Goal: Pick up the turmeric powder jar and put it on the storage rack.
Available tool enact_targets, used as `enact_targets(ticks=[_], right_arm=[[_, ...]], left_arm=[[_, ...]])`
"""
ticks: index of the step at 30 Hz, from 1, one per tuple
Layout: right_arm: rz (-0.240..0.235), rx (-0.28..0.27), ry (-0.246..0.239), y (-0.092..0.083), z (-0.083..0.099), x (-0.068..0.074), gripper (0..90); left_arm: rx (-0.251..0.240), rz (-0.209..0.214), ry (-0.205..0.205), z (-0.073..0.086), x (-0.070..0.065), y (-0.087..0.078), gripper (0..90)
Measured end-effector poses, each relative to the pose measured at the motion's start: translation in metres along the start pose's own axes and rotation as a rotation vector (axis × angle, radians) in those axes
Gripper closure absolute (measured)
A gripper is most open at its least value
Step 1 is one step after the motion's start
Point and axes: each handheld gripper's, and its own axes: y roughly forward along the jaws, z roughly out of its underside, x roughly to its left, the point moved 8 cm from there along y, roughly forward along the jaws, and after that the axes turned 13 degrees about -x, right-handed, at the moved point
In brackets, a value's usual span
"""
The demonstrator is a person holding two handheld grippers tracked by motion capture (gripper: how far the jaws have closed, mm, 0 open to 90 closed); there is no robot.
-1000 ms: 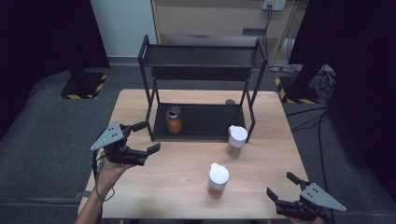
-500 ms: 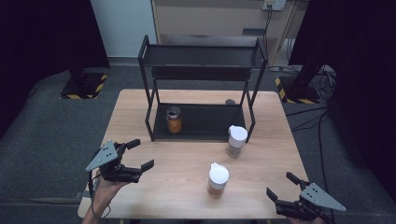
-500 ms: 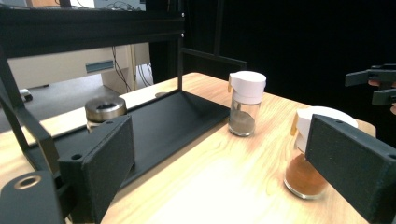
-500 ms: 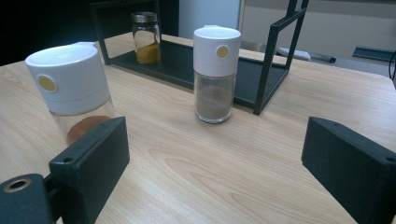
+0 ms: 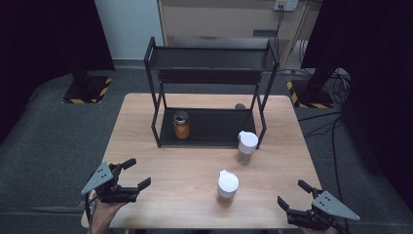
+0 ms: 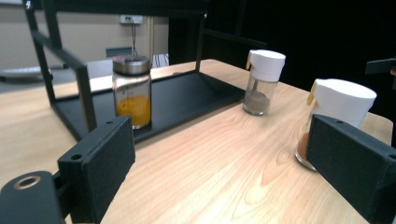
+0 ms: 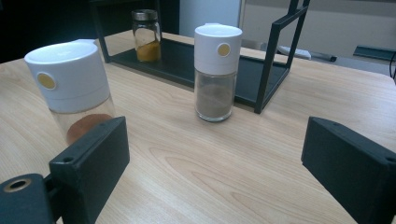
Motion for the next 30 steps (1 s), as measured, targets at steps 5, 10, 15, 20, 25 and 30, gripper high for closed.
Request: enact_targets(ticks=[5,10,15,20,25,30], right_arm=[[-0.001,0.002,-0.002,0.001,0.000,0.000,7.8],[0.000,0.002,-0.001,0.000,0.000,0.000,7.8],[-0.002,0.002,-0.001,0.000,0.000,0.000,7.8],[-0.003,0.003,-0.003,0.001,0.000,0.000,7.8],[-0.002,0.004,-0.004,0.001,0.000,0.000,7.9],[0.001,0.006,0.001,0.001,0.000,0.000,7.8]], left_arm=[[0.018,-0.023,-0.012,0.009,0.002,-0.007,7.6],[0.020,-0.026,-0.017,0.015,0.003,-0.011,7.6],[0.044,-0.030,0.002,0.018,0.002,-0.012,7.4],[0.047,-0.032,0.010,0.019,0.001,-0.014,7.3],[0.044,-0.051,0.016,0.020,0.001,-0.016,6.0],[0.045,-0.064,0.027,0.020,0.001,-0.016,4.9]])
